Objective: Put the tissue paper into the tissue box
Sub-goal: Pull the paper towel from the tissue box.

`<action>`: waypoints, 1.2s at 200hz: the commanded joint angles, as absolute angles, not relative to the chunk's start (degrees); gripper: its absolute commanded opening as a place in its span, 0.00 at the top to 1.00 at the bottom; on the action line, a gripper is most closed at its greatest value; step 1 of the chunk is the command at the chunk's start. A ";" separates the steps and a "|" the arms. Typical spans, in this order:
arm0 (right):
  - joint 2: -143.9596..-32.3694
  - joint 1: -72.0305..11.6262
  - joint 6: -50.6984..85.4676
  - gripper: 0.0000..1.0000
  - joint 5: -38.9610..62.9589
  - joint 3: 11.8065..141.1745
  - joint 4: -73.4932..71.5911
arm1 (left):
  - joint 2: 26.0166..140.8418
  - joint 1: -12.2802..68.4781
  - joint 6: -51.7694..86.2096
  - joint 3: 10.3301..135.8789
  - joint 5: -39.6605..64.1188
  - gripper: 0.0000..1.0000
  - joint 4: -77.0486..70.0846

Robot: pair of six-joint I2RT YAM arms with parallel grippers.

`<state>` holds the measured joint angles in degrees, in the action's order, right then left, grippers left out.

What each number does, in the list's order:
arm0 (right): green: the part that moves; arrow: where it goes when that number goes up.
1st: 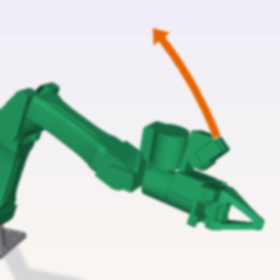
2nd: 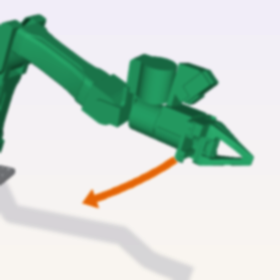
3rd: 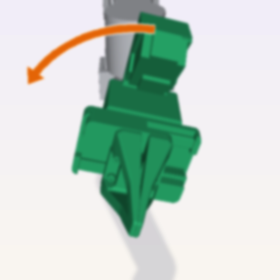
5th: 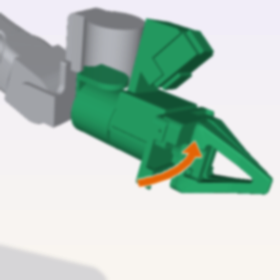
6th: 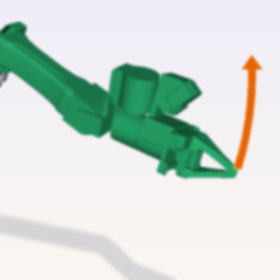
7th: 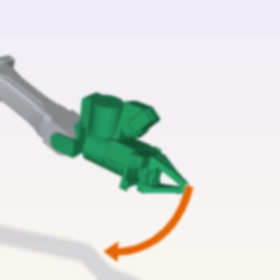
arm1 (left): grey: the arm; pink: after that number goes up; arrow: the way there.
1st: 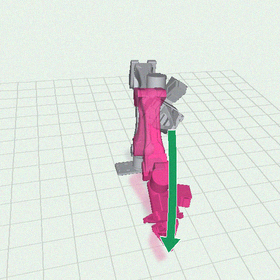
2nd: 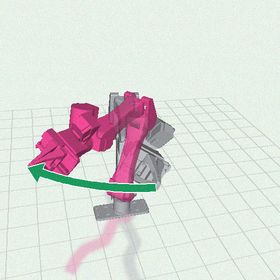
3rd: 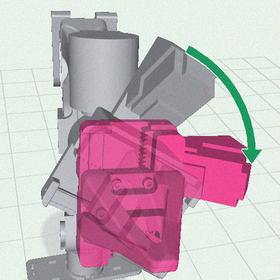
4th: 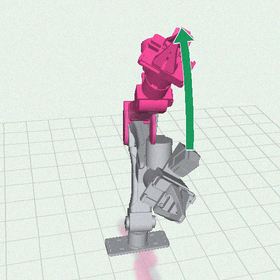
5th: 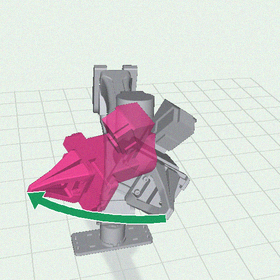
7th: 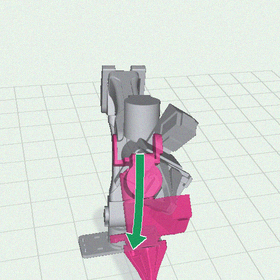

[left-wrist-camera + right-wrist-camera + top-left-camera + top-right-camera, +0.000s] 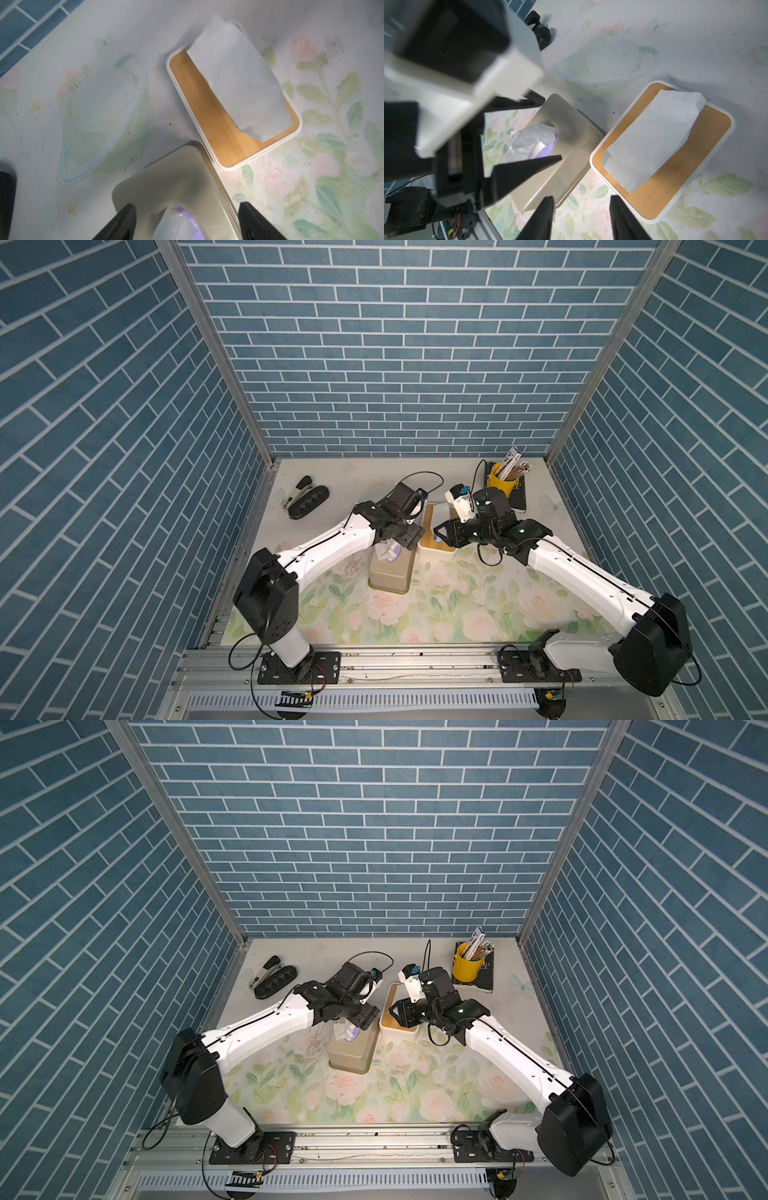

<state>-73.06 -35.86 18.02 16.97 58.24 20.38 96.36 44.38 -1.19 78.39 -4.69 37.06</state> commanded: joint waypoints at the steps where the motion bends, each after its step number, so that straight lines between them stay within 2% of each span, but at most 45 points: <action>1: -70.51 -34.51 16.62 0.52 19.02 56.94 18.97 | 97.45 45.45 -4.64 81.16 -9.13 0.20 44.32; 69: -69.52 -32.06 15.91 0.53 21.45 56.20 19.32 | 99.36 46.58 -7.03 81.83 -12.92 0.25 46.97; 150: -70.27 -31.85 16.00 0.54 22.66 56.40 19.18 | 100.55 47.02 -6.88 80.99 -12.01 0.46 47.97; 198: -70.05 -31.90 15.64 0.54 22.65 56.94 20.05 | 102.63 47.03 -5.98 80.34 -13.90 0.47 48.92; 216: -69.97 -31.90 15.64 0.54 22.76 56.78 20.17 | 102.94 47.02 -5.93 79.90 -14.12 0.55 48.57; 240: -69.88 -31.89 15.64 0.54 22.76 56.91 20.29 | 103.19 46.93 -5.92 79.29 -14.65 0.71 47.67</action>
